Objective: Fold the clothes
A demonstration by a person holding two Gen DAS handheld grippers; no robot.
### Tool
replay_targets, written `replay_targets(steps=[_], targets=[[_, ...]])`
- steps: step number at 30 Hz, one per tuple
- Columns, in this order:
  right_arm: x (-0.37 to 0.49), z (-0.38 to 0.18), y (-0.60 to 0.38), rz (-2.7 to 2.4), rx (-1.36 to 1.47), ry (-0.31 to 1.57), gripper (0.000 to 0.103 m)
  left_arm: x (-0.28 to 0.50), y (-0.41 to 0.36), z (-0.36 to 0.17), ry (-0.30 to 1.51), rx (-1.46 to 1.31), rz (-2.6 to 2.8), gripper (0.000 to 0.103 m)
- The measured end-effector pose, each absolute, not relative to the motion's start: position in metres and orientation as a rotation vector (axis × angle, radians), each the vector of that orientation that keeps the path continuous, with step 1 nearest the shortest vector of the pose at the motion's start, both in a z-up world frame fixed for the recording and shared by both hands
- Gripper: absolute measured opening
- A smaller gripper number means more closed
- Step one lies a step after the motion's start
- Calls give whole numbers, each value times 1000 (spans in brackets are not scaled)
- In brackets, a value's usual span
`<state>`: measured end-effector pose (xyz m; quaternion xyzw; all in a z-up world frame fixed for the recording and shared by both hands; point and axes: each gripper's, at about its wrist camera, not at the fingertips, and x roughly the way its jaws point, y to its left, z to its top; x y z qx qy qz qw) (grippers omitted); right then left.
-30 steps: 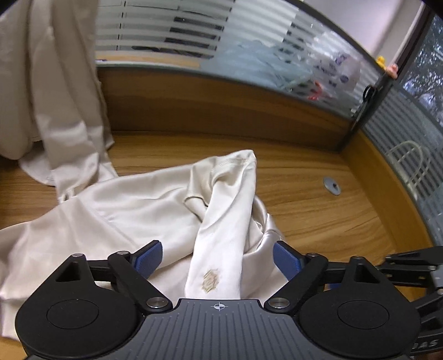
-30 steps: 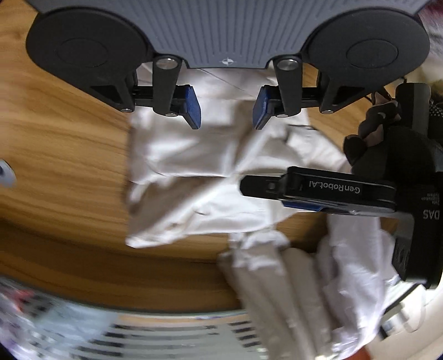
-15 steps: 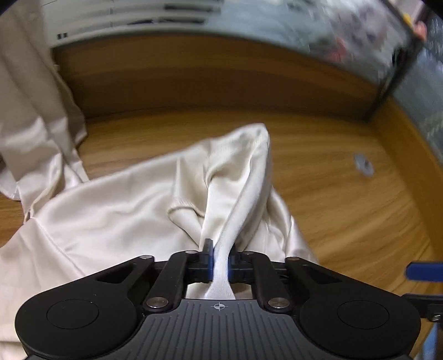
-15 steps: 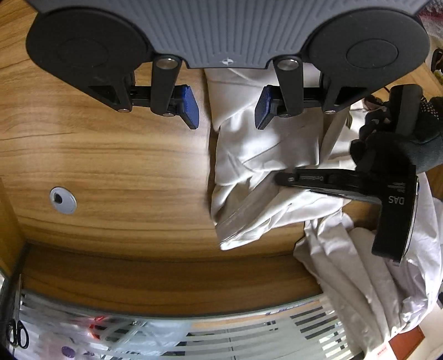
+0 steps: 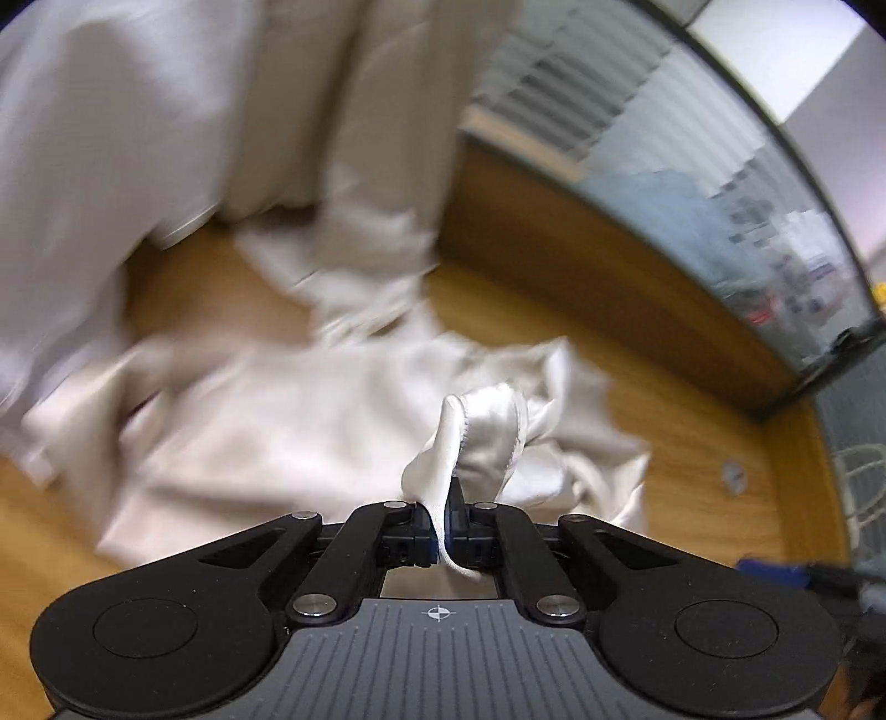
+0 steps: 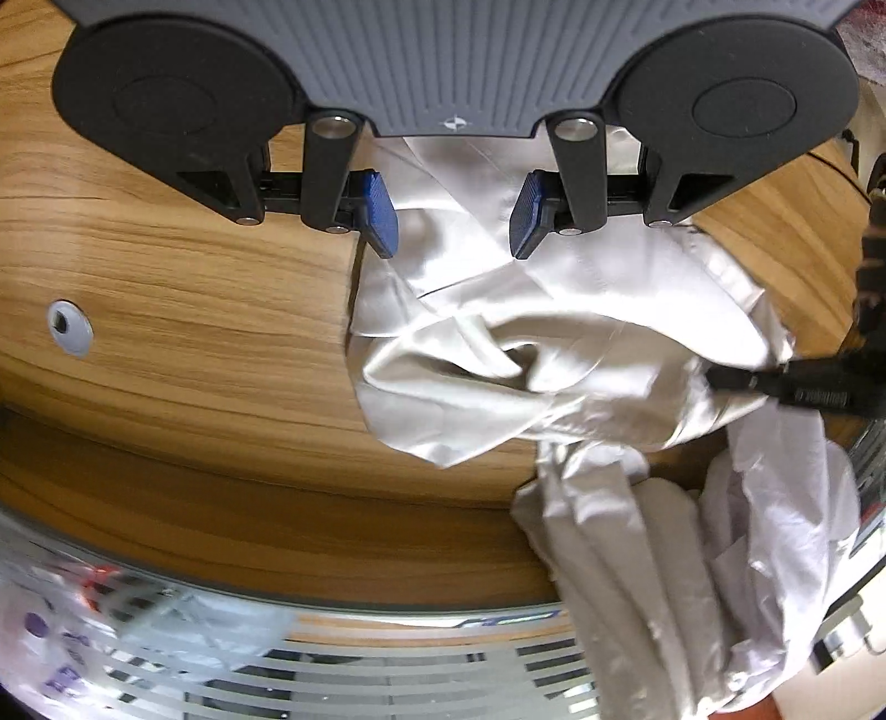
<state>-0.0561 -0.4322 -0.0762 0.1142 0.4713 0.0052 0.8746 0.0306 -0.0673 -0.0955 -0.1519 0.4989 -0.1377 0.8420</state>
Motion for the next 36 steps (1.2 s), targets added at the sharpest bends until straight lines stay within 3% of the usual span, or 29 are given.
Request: replay_targets(steps=[4,7,9,11,21,32,34,35,36], targets=[[-55,-80,-416,39,219,1000,50,5,-62,-113,1105,-278,-252,7],[-54,-79,-408,56,202,1003,50,-7,-65,-114,1086,-225,-255,17],[-52,-78,-405,66,194,1003,50,-11,-71,-110,1055,-173,-272,30],[-47,-78,-402,75,181,1004,50,-7,-82,-107,1024,-145,-311,30],[8,-92,-382,136,27,1025,50,27,-142,-113,973,-60,-472,54],[47,-142,-365,235,-85,1139,49,51,-184,-159,1018,108,-463,55],[49,-150,-366,230,-94,1145,42,53,-186,-163,1021,117,-452,53],[50,-153,-366,222,-105,1145,36,53,-186,-164,1019,125,-450,40],[51,-154,-367,211,-108,1143,25,53,-187,-164,1024,128,-452,19]])
